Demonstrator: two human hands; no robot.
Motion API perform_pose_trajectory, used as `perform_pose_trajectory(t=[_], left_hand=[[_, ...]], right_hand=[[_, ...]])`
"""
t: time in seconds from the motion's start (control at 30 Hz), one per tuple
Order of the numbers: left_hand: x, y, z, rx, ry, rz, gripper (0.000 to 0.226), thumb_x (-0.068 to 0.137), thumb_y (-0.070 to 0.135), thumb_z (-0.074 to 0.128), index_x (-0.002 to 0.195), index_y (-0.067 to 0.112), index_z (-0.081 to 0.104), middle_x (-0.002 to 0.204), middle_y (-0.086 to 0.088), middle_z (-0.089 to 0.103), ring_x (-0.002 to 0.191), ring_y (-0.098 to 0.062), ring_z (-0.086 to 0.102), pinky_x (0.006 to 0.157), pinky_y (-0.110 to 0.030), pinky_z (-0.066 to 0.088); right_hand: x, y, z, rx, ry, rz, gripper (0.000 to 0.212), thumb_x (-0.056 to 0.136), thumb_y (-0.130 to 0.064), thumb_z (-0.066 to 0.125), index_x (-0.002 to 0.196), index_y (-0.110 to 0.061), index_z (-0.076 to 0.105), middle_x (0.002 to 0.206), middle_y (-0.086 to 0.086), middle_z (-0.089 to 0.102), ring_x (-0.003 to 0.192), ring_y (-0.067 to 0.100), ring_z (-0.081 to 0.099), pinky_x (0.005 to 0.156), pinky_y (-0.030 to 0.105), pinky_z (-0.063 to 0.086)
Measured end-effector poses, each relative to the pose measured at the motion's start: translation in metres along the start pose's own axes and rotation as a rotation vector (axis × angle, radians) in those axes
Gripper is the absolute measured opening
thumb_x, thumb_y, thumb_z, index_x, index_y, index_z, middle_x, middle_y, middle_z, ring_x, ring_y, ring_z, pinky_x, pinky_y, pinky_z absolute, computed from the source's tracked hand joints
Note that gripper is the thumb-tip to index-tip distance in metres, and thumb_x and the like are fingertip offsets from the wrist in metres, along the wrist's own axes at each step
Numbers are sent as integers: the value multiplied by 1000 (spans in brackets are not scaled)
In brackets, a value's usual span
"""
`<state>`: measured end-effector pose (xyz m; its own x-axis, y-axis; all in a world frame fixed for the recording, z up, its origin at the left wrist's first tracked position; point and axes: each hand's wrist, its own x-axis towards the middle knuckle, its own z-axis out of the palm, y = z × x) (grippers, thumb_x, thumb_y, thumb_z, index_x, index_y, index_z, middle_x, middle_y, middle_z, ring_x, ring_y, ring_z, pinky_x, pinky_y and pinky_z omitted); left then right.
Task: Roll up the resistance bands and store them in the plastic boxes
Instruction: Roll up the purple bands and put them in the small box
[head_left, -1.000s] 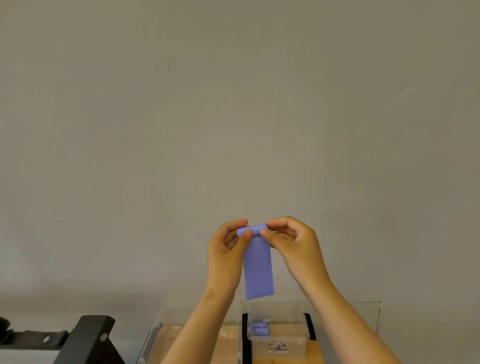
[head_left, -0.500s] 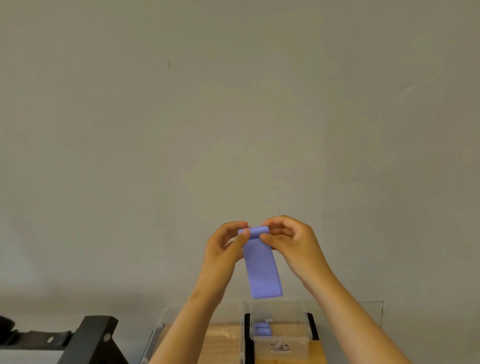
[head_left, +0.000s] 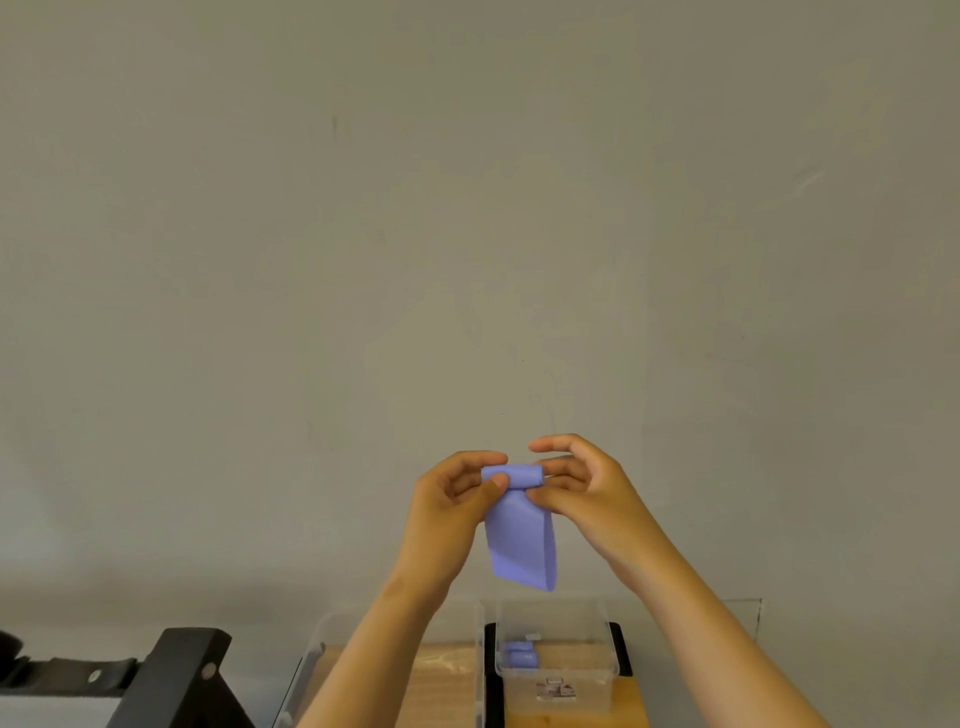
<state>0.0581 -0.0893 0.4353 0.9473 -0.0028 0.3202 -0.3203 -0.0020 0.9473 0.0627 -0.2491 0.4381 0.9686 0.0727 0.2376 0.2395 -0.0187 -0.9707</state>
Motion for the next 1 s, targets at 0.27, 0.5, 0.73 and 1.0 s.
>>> perform_pose_trajectory(t=[0.27,0.5,0.73,1.0], left_hand=[[3,-1,4,15,51,10,8,89,7,63,97,8,67,83,-6,74,76,-15,70,64,-25,56],[5,-1,-1,121,-12,42,6,91,10,62,95,8,66,73,-2,72,72,-14,70,64,-25,56],[2,-2,-1,158,30,108,11,89,10,64,99,13,68,86,2,72,80,-6,68,68,-14,49],[3,-5,-3,213,-46,109,1,92,11,60,93,11,61,84,-3,70,78,-13,67,69,-23,53]], right_hand=[[1,2,2,-11,45,-35,25,80,-2,72,95,-21,64,88,13,71,83,24,70,74,35,56],[2,2,1,-38,35,-38,18,85,-7,69,99,-18,64,72,16,69,76,26,71,70,36,58],[4,0,2,-17,11,-13,20,86,-6,67,103,-17,64,71,17,69,73,24,71,64,28,57],[3,0,2,-5,-11,2,18,86,-5,65,98,-18,66,79,20,69,82,27,71,70,33,57]])
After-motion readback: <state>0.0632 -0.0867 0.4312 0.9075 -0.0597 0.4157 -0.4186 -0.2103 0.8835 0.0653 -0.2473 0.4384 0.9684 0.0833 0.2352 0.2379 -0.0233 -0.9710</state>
